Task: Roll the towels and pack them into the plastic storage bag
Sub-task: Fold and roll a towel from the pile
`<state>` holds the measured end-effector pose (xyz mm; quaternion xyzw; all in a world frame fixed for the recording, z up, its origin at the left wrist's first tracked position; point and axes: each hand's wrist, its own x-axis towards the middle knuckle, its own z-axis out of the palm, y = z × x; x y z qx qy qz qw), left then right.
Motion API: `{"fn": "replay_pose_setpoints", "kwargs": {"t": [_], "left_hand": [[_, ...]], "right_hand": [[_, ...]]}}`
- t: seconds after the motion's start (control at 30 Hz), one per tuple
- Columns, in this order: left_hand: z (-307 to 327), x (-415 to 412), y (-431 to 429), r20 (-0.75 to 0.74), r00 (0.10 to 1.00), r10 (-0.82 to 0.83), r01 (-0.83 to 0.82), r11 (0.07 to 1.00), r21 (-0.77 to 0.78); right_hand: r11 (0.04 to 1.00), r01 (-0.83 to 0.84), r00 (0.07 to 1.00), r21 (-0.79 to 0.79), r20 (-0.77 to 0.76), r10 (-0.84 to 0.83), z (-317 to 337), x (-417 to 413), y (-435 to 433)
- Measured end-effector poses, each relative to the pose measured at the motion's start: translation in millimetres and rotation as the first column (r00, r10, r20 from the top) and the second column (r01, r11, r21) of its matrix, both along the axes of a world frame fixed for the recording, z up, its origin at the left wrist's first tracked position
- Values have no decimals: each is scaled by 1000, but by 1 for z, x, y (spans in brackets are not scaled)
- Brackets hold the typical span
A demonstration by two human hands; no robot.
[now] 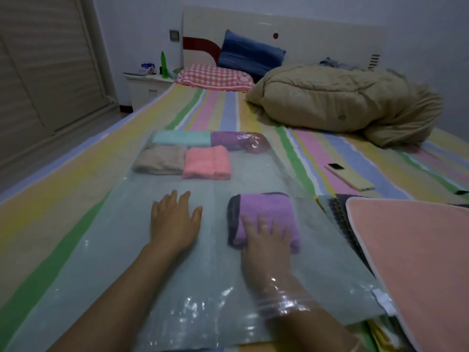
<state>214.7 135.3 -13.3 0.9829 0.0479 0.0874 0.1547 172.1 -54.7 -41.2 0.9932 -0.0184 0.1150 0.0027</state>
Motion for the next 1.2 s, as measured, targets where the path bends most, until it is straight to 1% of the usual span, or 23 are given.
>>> {"fn": "replay_pose_setpoints", "kwargs": {"t": [0.03, 0.07, 0.13, 0.17, 0.23, 0.27, 0.3, 0.37, 0.4, 0.47, 0.53, 0.57, 0.6, 0.67, 0.73, 0.9, 0.97, 1.13, 1.2], "left_hand": [[-7, 2, 1, 4, 1000, -7, 7, 1000, 20], [-14, 1, 3, 16, 1000, -22, 21, 999, 31], [-28, -2, 5, 59, 997, -44, 42, 998, 38], [-33, -3, 6, 87, 995, -49, 46, 998, 34], [-39, -3, 7, 133, 990, -49, 47, 999, 16], [-39, -2, 6, 147, 988, -44, 44, 999, 3], [-40, -1, 6, 161, 986, -42, 44, 999, -7], [-41, 0, 6, 180, 982, -50, 51, 999, -5], [-42, 0, 7, 177, 983, -55, 56, 998, 1], [-43, 0, 7, 180, 982, -65, 65, 998, 6], [-43, -3, 6, 175, 982, -66, 67, 998, 2], [-42, -4, 4, 165, 984, -63, 64, 998, 3], [-42, -5, 2, 153, 987, -58, 57, 998, 6], [-40, -7, 0, 109, 993, -47, 44, 999, 31], [-39, -9, -1, 42, 998, -43, 40, 997, 64], [-35, -13, -2, -23, 999, -39, 40, 998, 53], [-35, -14, -3, -33, 999, -37, 39, 997, 62], [-33, -15, -3, -36, 998, -44, 46, 997, 66], [-32, -15, -2, -31, 998, -47, 49, 997, 60]], "right_hand": [[1000, 11, 999, 25, 39, -12, 5, 10, -3], [999, -13, 999, 51, 38, 11, 10, 21, -7], [995, -39, 997, 87, -56, 44, 21, 44, -15], [991, -11, 999, 137, -48, 18, 24, 54, -17], [981, 52, 998, 187, 23, -57, 24, 74, -16], [974, 82, 996, 209, 24, -89, 25, 81, -11], [972, 78, 996, 223, 27, -86, 22, 90, -8], [964, -28, 998, 263, 61, 13, 16, 100, -5], [965, -52, 999, 258, 20, 48, 18, 100, -5], [985, -73, 995, 158, -54, 83, 15, 98, -10], [995, -91, 996, 46, -7, 92, 12, 86, -14], [996, -78, 996, 43, 53, 76, 11, 78, -13], [996, -57, 994, 73, 94, 51, 8, 70, -10], [994, -46, 993, 96, 110, 36, 3, 52, 3], [998, -24, 992, 62, 127, 16, 0, 43, 17], [998, 30, 994, 63, 101, -37, -2, 70, 23], [995, 62, 998, 77, -20, -61, -3, 90, 20], [995, 80, 997, 60, -23, -79, -4, 135, 12], [997, 51, 999, 56, -16, -50, -9, 156, 11]]}}
